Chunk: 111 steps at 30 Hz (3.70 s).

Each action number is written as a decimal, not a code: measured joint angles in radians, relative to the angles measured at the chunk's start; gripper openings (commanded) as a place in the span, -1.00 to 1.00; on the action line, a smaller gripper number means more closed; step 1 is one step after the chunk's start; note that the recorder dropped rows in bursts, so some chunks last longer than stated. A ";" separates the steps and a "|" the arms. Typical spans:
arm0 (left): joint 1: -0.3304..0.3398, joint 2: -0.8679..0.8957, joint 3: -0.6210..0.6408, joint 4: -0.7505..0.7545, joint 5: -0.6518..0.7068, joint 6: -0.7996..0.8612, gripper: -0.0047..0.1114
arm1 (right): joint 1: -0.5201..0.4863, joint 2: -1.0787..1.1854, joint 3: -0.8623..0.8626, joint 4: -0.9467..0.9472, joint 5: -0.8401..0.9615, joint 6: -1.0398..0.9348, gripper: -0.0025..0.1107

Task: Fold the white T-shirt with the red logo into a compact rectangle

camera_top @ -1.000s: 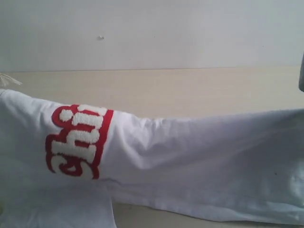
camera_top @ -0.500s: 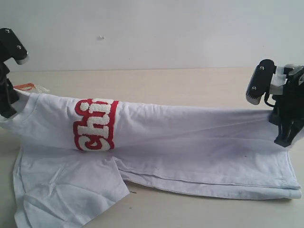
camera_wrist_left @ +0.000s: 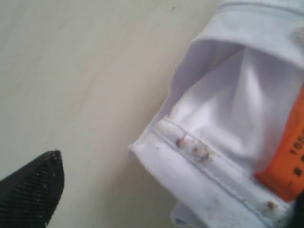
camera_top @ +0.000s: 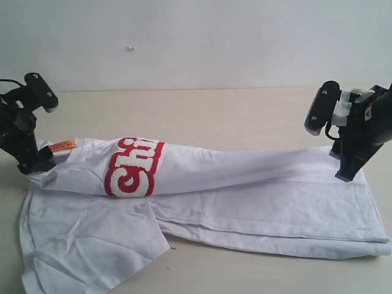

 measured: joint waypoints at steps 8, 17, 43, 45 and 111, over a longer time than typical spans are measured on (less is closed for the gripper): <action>0.045 -0.016 0.000 0.004 -0.145 -0.002 0.89 | 0.000 0.003 0.000 -0.025 -0.004 0.003 0.32; 0.110 -0.055 0.000 0.006 -0.367 -0.102 0.89 | 0.000 0.003 0.000 -0.023 0.034 0.005 0.32; 0.110 -0.115 0.030 -0.676 0.585 -0.137 0.89 | 0.000 -0.046 0.000 0.665 0.450 -0.237 -0.96; 0.110 -0.115 0.056 -0.710 0.631 -0.137 0.89 | 0.000 -0.044 0.000 0.689 0.486 -0.265 -0.96; 0.338 -0.352 0.727 -1.022 0.464 0.027 0.89 | 0.000 -0.280 -0.001 0.572 0.419 0.007 -0.96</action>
